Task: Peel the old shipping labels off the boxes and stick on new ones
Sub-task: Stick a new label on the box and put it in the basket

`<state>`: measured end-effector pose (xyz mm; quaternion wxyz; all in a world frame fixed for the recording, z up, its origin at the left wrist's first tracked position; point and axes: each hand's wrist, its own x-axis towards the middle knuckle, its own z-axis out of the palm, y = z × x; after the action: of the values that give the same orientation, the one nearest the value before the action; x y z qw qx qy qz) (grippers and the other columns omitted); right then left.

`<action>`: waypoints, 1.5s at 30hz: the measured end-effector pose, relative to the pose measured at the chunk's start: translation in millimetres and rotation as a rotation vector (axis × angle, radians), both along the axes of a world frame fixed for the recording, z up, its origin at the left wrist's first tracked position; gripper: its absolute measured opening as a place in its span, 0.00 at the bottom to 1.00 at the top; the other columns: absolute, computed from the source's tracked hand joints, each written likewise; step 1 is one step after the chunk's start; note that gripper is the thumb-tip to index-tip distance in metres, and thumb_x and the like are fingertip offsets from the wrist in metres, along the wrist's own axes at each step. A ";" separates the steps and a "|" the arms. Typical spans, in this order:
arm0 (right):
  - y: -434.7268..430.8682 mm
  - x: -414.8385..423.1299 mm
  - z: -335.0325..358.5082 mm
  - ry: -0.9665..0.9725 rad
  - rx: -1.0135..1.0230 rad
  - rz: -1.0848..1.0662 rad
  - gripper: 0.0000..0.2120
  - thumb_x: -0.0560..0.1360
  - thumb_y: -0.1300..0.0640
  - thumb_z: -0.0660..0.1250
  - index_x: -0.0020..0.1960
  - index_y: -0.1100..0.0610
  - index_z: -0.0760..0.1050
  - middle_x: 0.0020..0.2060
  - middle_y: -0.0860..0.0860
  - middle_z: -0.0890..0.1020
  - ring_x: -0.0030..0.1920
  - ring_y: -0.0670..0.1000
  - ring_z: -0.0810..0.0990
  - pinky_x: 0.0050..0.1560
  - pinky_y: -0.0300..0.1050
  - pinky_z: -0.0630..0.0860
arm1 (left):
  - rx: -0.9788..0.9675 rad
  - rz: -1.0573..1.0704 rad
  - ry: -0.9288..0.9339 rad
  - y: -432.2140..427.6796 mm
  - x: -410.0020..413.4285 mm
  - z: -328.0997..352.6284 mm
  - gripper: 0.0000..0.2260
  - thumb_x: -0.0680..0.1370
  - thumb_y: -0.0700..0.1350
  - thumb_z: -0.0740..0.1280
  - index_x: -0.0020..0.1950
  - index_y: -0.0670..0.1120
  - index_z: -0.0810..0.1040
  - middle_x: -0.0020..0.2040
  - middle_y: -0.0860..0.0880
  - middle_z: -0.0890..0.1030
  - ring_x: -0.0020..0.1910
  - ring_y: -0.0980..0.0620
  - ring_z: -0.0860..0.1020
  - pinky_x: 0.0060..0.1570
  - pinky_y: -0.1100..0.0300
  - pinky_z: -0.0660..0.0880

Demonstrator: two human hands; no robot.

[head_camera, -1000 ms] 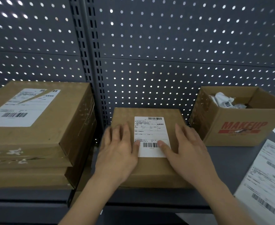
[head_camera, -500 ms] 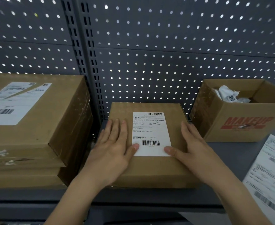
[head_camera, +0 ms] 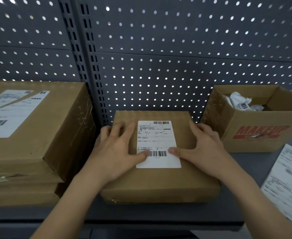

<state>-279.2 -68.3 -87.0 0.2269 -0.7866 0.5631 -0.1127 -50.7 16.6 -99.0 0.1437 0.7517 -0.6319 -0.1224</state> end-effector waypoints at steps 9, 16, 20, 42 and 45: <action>-35.5 10.4 -5.6 -0.093 -0.004 -0.023 0.47 0.66 0.31 0.71 0.78 0.39 0.52 0.70 0.49 0.61 0.73 0.56 0.57 0.70 0.55 0.62 | 0.089 -0.002 0.192 -30.2 16.7 -2.7 0.44 0.68 0.74 0.62 0.76 0.68 0.42 0.79 0.59 0.44 0.76 0.47 0.43 0.73 0.42 0.54; -58.6 23.6 -7.9 -0.140 -0.049 -0.092 0.42 0.69 0.34 0.72 0.76 0.45 0.59 0.67 0.52 0.63 0.73 0.57 0.60 0.68 0.54 0.64 | -0.066 0.105 0.158 -51.0 19.5 -5.8 0.35 0.73 0.69 0.62 0.76 0.63 0.55 0.71 0.52 0.59 0.70 0.44 0.54 0.69 0.47 0.60; -75.2 33.4 -11.8 -0.112 -0.028 -0.145 0.44 0.68 0.32 0.71 0.75 0.50 0.60 0.69 0.56 0.63 0.72 0.60 0.62 0.67 0.57 0.66 | -0.163 0.184 0.189 -67.2 20.4 -11.2 0.29 0.76 0.65 0.63 0.75 0.60 0.62 0.63 0.50 0.63 0.66 0.44 0.58 0.67 0.49 0.62; -72.8 71.6 4.9 0.107 -0.260 -0.108 0.32 0.73 0.30 0.61 0.67 0.50 0.64 0.63 0.55 0.66 0.65 0.59 0.65 0.65 0.57 0.62 | -0.085 0.258 0.026 -99.1 1.9 6.8 0.22 0.77 0.64 0.59 0.62 0.49 0.71 0.63 0.45 0.72 0.65 0.41 0.65 0.63 0.42 0.61; -69.3 82.3 -4.7 0.194 -0.248 -0.087 0.33 0.73 0.29 0.56 0.68 0.51 0.61 0.63 0.56 0.65 0.65 0.60 0.63 0.64 0.58 0.61 | -0.074 0.239 -0.082 -105.3 -4.9 -0.4 0.27 0.77 0.67 0.55 0.64 0.47 0.68 0.64 0.43 0.71 0.64 0.40 0.65 0.62 0.43 0.61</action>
<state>-196.8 -137.6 -91.7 0.0675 -0.7906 0.5977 -0.1146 -55.6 -88.7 -99.4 0.1588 0.8201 -0.5475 -0.0499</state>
